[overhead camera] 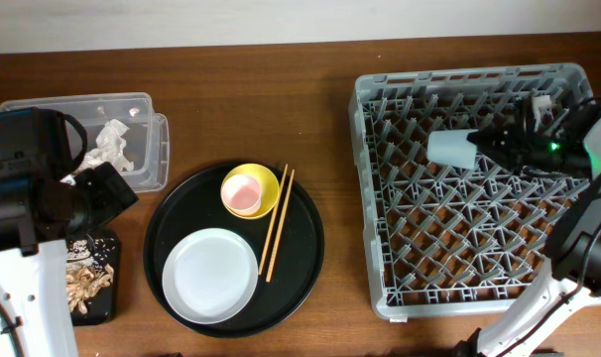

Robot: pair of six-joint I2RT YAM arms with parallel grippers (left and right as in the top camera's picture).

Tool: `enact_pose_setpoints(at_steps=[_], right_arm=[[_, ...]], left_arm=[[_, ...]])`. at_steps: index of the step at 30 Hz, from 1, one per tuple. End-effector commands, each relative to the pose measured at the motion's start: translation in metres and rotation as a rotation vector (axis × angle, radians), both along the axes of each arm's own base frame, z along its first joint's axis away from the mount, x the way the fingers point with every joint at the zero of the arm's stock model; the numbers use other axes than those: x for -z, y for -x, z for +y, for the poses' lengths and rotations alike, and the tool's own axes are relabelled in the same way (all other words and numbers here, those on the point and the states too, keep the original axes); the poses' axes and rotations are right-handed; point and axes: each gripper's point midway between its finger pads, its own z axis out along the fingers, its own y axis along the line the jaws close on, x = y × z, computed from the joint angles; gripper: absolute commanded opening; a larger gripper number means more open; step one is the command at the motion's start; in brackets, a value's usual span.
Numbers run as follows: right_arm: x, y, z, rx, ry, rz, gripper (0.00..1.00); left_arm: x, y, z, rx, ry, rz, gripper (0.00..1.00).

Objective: Sort waste into correct bins and load items into the dishwasher rack
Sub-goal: 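Place the blue cup upside down in the rack's upper area and release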

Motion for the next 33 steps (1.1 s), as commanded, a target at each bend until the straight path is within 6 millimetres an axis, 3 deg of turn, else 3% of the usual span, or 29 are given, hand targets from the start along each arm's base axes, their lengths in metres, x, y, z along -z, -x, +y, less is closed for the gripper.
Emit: enact_pose_setpoints(at_steps=[1, 9, 15, 18, 26, 33], right_arm=[[-0.001, -0.005, 0.009, -0.010, -0.025, -0.014, 0.04], [0.028, 0.003, 0.005, -0.041, 0.057, 0.089, 0.05], [0.038, 0.012, -0.008, -0.038, 0.104, 0.141, 0.27], [0.036, 0.017, -0.025, -0.006, 0.134, 0.151, 0.35], [0.003, 0.039, -0.077, 0.105, 0.218, 0.163, 0.33], [-0.041, 0.051, -0.080, 0.149, 0.294, 0.078, 0.33]], left_arm=[[-0.006, 0.002, 0.001, -0.013, 0.002, -0.026, 0.99], [-0.006, 0.002, 0.001, -0.013, 0.002, -0.026, 0.99], [-0.006, 0.002, 0.001, -0.013, 0.002, -0.026, 0.99], [-0.006, 0.002, 0.001, -0.013, 0.002, -0.026, 0.99], [-0.006, 0.002, 0.001, -0.013, 0.002, -0.026, 0.99], [-0.006, 0.002, 0.001, -0.013, 0.002, -0.026, 0.99]])
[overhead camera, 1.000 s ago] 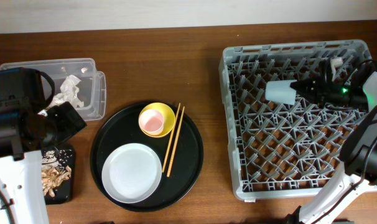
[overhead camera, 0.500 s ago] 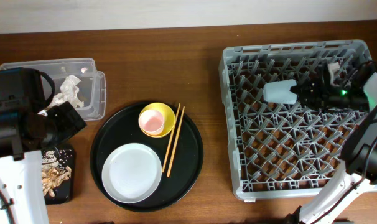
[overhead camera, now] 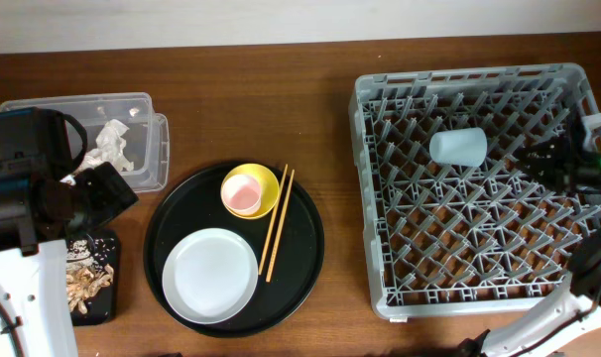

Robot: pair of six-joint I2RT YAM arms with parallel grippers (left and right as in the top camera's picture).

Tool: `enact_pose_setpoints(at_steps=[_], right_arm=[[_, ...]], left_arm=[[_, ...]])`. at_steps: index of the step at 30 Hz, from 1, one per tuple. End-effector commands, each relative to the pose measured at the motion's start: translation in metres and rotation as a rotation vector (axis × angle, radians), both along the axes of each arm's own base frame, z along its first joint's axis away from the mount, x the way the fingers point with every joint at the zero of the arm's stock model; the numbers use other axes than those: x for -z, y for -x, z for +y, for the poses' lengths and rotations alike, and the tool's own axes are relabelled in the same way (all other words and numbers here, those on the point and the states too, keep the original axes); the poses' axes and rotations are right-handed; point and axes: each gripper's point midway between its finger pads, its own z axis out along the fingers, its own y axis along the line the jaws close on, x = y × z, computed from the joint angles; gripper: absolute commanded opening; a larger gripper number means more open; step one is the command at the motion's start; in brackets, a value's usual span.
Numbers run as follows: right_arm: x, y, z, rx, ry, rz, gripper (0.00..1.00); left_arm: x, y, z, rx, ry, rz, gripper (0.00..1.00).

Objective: Sort waste into correct bins and load items into the dishwasher rack
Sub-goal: 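Place the blue cup upside down in the rack's upper area and release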

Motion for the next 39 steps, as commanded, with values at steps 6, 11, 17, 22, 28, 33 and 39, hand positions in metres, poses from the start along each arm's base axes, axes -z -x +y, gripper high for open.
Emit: enact_pose_setpoints(at_steps=[6, 11, 17, 22, 28, 33, 39], right_arm=[[-0.048, -0.002, 0.052, -0.174, 0.172, -0.136, 0.09], [-0.035, -0.016, 0.113, -0.389, 0.257, -0.157, 0.04], [-0.004, -0.033, 0.163, -0.529, 0.512, -0.073, 0.04], [0.023, -0.048, 0.146, -0.417, 1.047, 0.127, 0.04], [0.013, -0.054, 0.111, -0.113, 1.291, 0.253, 0.04], [0.012, -0.053, 0.077, 0.005, 1.275, 0.313, 0.04], [0.018, -0.048, 0.048, 0.064, 1.160, 0.364, 0.04]], left_arm=[[-0.006, 0.002, 0.001, -0.014, 0.002, -0.026, 0.99], [-0.006, 0.002, 0.001, -0.013, 0.002, -0.026, 0.99], [-0.006, 0.002, 0.001, -0.013, 0.002, -0.026, 0.99], [-0.006, 0.002, 0.001, -0.013, 0.002, -0.026, 0.99], [-0.006, 0.002, 0.001, -0.013, 0.002, -0.026, 0.99], [-0.006, 0.002, 0.001, -0.013, 0.002, -0.026, 0.99], [-0.006, 0.002, 0.001, -0.013, 0.002, -0.026, 0.99]])
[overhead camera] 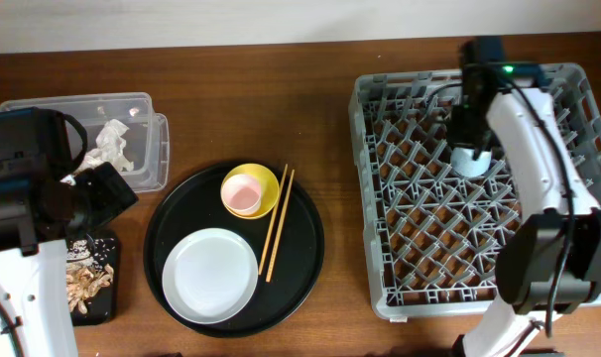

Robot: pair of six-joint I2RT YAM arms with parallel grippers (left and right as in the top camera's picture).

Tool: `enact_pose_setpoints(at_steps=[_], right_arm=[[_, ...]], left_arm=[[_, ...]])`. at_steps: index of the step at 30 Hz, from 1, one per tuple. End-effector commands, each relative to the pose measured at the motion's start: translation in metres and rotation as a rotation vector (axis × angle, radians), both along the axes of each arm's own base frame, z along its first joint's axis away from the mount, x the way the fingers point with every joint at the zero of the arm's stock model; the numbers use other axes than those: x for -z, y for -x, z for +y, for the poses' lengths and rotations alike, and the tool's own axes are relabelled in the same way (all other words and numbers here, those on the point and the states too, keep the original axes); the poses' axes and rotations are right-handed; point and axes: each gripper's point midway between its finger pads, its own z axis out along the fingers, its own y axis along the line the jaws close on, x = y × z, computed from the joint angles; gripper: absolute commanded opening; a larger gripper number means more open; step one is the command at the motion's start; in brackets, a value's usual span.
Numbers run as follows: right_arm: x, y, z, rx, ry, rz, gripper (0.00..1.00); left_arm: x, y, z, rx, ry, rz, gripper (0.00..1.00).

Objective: Sort waste into correct bins and load items into the dishwasher rack
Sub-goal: 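Place the blue cup upside down in the rack's upper area and release, then return the right gripper to the round tray above the pink cup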

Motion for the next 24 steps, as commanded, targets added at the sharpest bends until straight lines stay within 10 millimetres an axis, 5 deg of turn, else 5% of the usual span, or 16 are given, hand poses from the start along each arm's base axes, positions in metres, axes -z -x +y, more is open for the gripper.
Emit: enact_pose_setpoints(at_steps=[1, 5, 18, 24], right_arm=[[-0.003, -0.001, -0.013, 0.071, -0.068, -0.034, 0.04], [0.009, -0.007, -0.001, -0.003, -0.205, -0.029, 0.04], [0.026, 0.002, -0.002, 0.007, -0.198, 0.040, 0.04], [-0.009, 0.009, 0.001, -0.003, -0.194, -0.011, 0.04]], left_arm=[[-0.006, 0.002, 0.001, -0.013, 0.002, -0.027, 0.99], [-0.006, 0.002, 0.001, -0.013, 0.002, -0.027, 0.99], [-0.006, 0.002, 0.001, -0.013, 0.002, -0.027, 0.99], [-0.006, 0.002, 0.001, -0.013, 0.002, -0.027, 0.99]])
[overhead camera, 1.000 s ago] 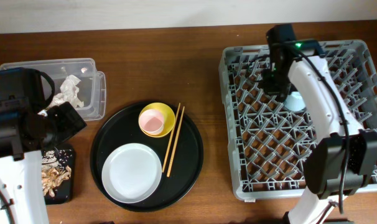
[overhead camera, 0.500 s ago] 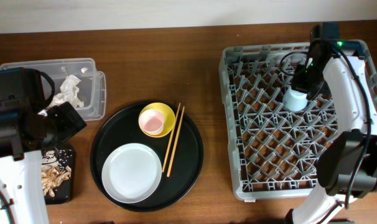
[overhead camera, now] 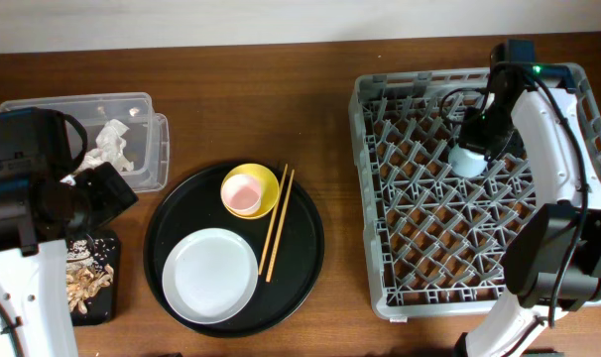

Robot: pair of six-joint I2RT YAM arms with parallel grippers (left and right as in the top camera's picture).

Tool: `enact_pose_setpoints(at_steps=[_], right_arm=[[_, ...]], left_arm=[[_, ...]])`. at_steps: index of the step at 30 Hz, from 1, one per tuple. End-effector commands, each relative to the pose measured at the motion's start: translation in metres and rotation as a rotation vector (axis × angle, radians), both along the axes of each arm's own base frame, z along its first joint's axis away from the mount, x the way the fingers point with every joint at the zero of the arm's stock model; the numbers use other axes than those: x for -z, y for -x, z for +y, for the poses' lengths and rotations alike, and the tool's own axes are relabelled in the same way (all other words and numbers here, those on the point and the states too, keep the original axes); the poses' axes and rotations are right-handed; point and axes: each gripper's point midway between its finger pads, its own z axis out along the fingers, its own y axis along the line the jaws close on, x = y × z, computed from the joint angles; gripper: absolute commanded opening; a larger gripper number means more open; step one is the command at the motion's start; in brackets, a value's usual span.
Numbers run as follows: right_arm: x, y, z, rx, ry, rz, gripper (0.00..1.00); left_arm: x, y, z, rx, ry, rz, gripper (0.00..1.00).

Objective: Sort waste into correct bins and load items into the dishwasher rack
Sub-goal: 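Return the right gripper to the round tray above the pink cup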

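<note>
A pale cup [overhead camera: 465,160] stands among the tines in the back part of the grey dishwasher rack [overhead camera: 368,198]. My right gripper [overhead camera: 476,141] reaches down onto it from the rack's back right, and its fingers appear shut on the cup's far side. On the black round tray [overhead camera: 305,248] lie a yellow bowl [overhead camera: 265,178] with a pink cup [overhead camera: 242,194] inside, a white plate [overhead camera: 210,275] and wooden chopsticks [overhead camera: 278,222]. My left gripper [overhead camera: 117,192] hovers at the left between the two bins. Its jaws are too dark to read.
A clear plastic bin [overhead camera: 147,104] with crumpled paper [overhead camera: 110,145] stands at the back left. A black tray of food scraps [overhead camera: 88,283] lies at the front left under my left arm. The right arm crosses the rack's back right corner.
The right arm has swung to the right over the rack's back edge, with the gripper still on the pale cup. The cup has shifted very little. The left arm has not moved.
The right gripper first held the pale cup on its side over the rack's back. Then the cup lay alone on the tines and the gripper sat at the rack's right edge. Later the arm reached in from the back onto the cup, which now shows round from above.
</note>
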Motion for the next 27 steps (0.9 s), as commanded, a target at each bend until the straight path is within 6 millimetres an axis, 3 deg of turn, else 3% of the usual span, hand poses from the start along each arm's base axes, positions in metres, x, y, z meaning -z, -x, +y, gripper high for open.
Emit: enact_pose_setpoints(at_steps=[1, 4, 5, 6, 7, 8, 9, 12, 13, 15, 18, 22, 24, 27], right_arm=[[-0.038, 0.003, 0.004, -0.011, 0.009, -0.078, 0.04], [-0.088, 0.007, 0.030, -0.069, -0.048, -0.211, 0.06], [-0.103, 0.009, 0.044, -0.120, -0.092, -0.256, 0.11], [-0.125, 0.014, 0.072, -0.226, -0.175, -0.326, 0.17], [-0.141, 0.019, 0.094, -0.310, -0.242, -0.379, 0.45], [-0.156, 0.025, 0.115, -0.384, -0.308, -0.424, 0.83], [-0.170, 0.031, 0.135, -0.437, -0.370, -0.461, 0.98], [-0.198, 0.055, 0.191, -0.594, -0.523, -0.517, 0.98], [-0.200, 0.064, 0.210, -0.648, -0.557, -0.504, 0.99], [-0.193, 0.072, 0.229, -0.699, -0.569, -0.470, 0.97], [-0.168, 0.079, 0.257, -0.711, -0.548, -0.372, 0.81], [-0.116, 0.068, 0.268, -0.464, -0.364, -0.229, 0.47], [-0.093, 0.065, 0.276, -0.372, -0.277, -0.192, 0.43], [-0.053, 0.067, 0.300, -0.344, -0.187, -0.122, 0.45]], left_arm=[[-0.006, 0.002, 0.001, -0.014, 0.002, -0.027, 0.99], [-0.006, 0.002, 0.001, -0.013, 0.002, -0.027, 0.99], [-0.006, 0.002, 0.001, -0.013, 0.002, -0.027, 0.99], [-0.006, 0.002, 0.001, -0.013, 0.002, -0.027, 0.99], [-0.006, 0.002, 0.001, -0.013, 0.002, -0.027, 0.99], [-0.006, 0.002, 0.001, -0.013, 0.002, -0.027, 0.99], [-0.006, 0.002, 0.001, -0.013, 0.002, -0.027, 0.99], [-0.006, 0.002, 0.001, -0.013, 0.002, -0.027, 0.99], [-0.006, 0.002, 0.001, -0.013, 0.002, -0.027, 0.99], [-0.006, 0.002, 0.001, -0.013, 0.002, -0.027, 0.99], [-0.006, 0.002, 0.001, -0.013, 0.002, -0.027, 0.99], [-0.006, 0.002, 0.001, -0.013, 0.002, -0.027, 0.99], [-0.006, 0.002, 0.001, -0.013, 0.002, -0.027, 0.99], [-0.006, 0.002, 0.001, -0.013, 0.002, -0.027, 0.99]])
